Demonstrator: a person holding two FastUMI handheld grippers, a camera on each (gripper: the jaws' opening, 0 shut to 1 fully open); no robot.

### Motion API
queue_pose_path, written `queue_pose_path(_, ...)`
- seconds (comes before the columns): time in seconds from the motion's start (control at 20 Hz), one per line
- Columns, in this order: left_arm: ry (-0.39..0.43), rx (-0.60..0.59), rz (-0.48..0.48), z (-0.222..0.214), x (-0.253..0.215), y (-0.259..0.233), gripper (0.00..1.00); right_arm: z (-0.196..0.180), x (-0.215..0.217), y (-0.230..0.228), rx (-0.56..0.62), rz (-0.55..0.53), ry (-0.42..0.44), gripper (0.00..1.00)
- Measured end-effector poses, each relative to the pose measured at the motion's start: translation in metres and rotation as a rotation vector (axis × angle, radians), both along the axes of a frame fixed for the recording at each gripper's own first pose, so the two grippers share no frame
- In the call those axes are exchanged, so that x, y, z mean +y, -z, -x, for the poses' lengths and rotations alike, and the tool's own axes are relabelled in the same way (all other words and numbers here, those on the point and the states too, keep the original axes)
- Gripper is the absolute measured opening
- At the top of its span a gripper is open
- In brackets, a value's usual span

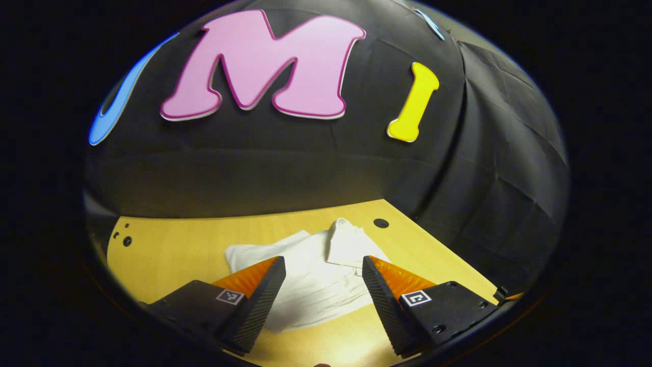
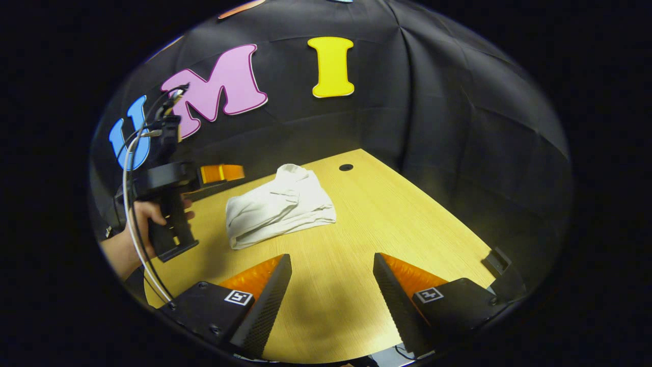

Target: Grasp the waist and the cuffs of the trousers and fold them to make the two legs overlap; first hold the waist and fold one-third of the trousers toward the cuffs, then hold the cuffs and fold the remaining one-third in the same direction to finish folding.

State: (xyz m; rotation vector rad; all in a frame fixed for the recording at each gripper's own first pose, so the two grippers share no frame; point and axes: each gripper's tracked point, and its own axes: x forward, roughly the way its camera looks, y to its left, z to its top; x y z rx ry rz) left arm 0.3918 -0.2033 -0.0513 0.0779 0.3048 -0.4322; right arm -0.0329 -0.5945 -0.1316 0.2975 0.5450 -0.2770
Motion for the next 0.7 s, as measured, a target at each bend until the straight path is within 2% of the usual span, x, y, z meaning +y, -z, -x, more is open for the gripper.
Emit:
queue_pose_path(0.2, -0.075, -0.079, 0.014, 0.048, 0.060, -0.034, 0.96, -0.008, -0.002, -0.005, -0.024, 0.017, -0.031, 0.99)
queue_pose_path(0.4, -0.087, -0.156, -0.086, 0.103, 0.103, -0.053, 0.96, -0.009, 0.001, -0.017, -0.040, 0.001, -0.057, 0.99)
queue_pose_path(0.5, -0.112, -0.157, -0.065, 0.130, 0.119, -0.054, 0.96, -0.010, 0.010, -0.026, -0.052, -0.002, -0.084, 0.99)
queue_pose_path(0.7, -0.240, -0.159, 0.011, 0.176, 0.167, -0.053, 0.96, -0.005, 0.040, -0.051, -0.098, 0.023, -0.160, 0.99)
